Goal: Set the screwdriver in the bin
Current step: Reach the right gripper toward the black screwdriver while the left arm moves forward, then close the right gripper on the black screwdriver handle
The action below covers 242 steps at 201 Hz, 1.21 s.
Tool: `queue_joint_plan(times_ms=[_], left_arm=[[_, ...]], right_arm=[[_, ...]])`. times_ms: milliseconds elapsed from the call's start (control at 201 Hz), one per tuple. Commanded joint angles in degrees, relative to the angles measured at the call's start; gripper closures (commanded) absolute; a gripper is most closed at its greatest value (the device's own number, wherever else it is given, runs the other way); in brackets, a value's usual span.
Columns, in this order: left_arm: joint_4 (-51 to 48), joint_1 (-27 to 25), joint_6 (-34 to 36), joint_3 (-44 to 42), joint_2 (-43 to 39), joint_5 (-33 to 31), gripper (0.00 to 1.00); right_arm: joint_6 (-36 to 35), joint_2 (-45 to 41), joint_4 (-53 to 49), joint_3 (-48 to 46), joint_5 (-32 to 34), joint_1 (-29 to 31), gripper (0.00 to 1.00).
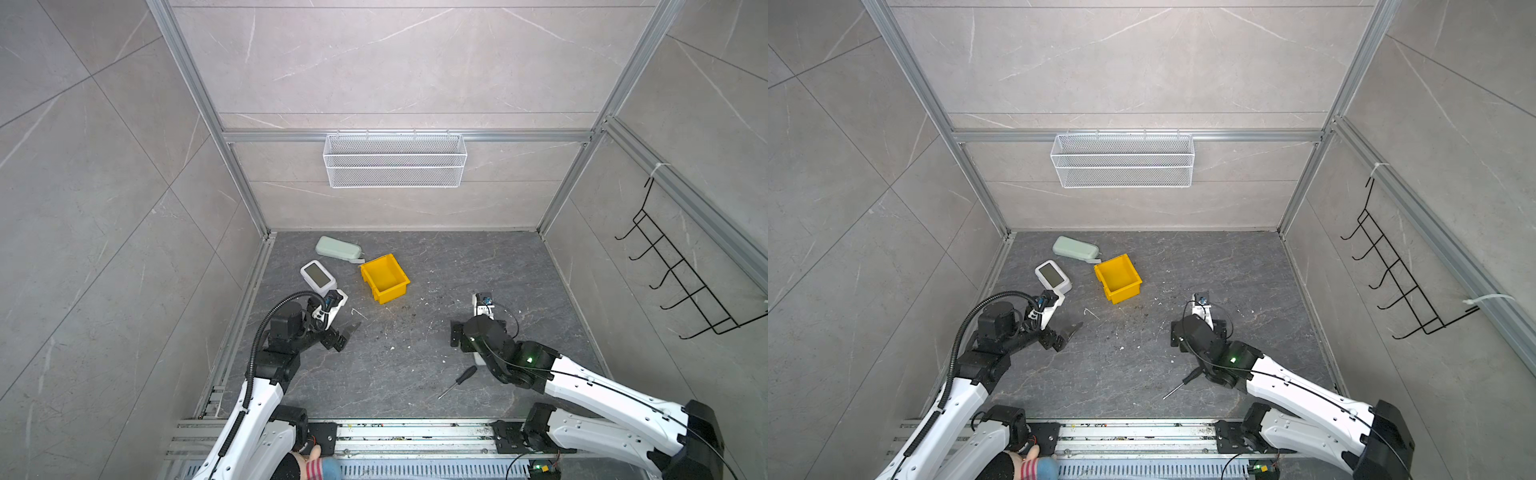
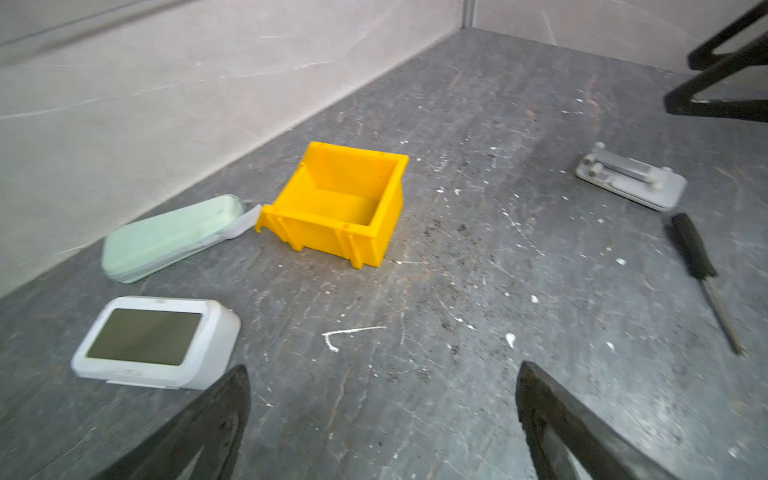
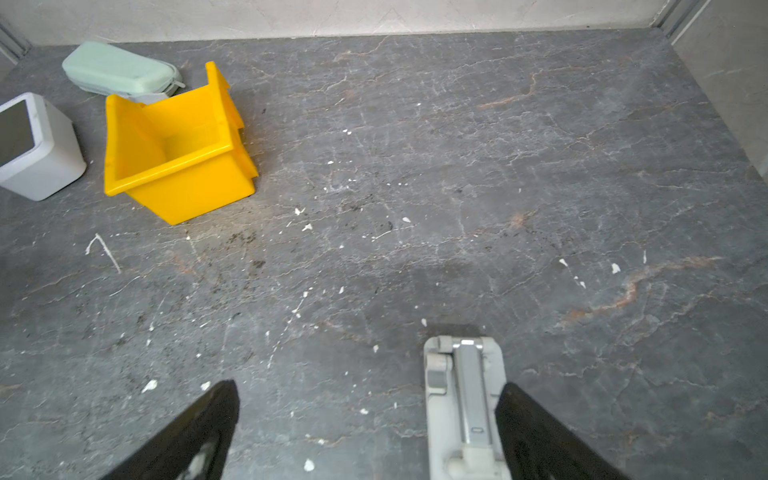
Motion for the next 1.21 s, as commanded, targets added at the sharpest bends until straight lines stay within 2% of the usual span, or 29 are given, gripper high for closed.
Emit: queue_joint_plan(times_ms=[0,184,319,433,513,722,1026,1201], left_arm=[[-6.4,-2.4,4.8,1.13,-1.41,3.39,0.0],[-8.85,-7.82,4.82,1.48,-1.2,4.03,0.0],[-8.54,-12.52,4.67,0.72,-0.94,2.76,0.0],[-8.54,-14.88,5.55,0.23,-0.33,2.87,0.0],[-8.77,-15.09,7.85,-0.57,-0.28,5.45,0.0],[-8.47,-15.35,8.27,-1.8,-0.45,7.38,0.0],[-8.94,-15.52,7.18,-2.23,0.31,7.6,0.0],[-9.12,-15.49,7.08,-3.16,-1.13,6.08,0.0]], right_arm=[[13.33,3.53,-9.61,2.8,8.05,5.22,0.01],[32.92,10.43,-20.21,5.94,2.04,6.89,0.01],[39.46,12.66,-23.13,5.49,-1.46,6.81,0.01],[44.47,11.79,-20.55,1.83,-4.62,5.35,0.01],[48.82,10.79,-17.74,-1.58,-7.04,3.9,0.01],[53.44,11.89,-12.24,-6.07,-12.55,0.82,0.01],[52.17,17.74,-8.58,-7.19,-19.7,-3.89,0.01],[50.33,22.88,-10.75,-3.62,-20.67,-4.86,0.13]])
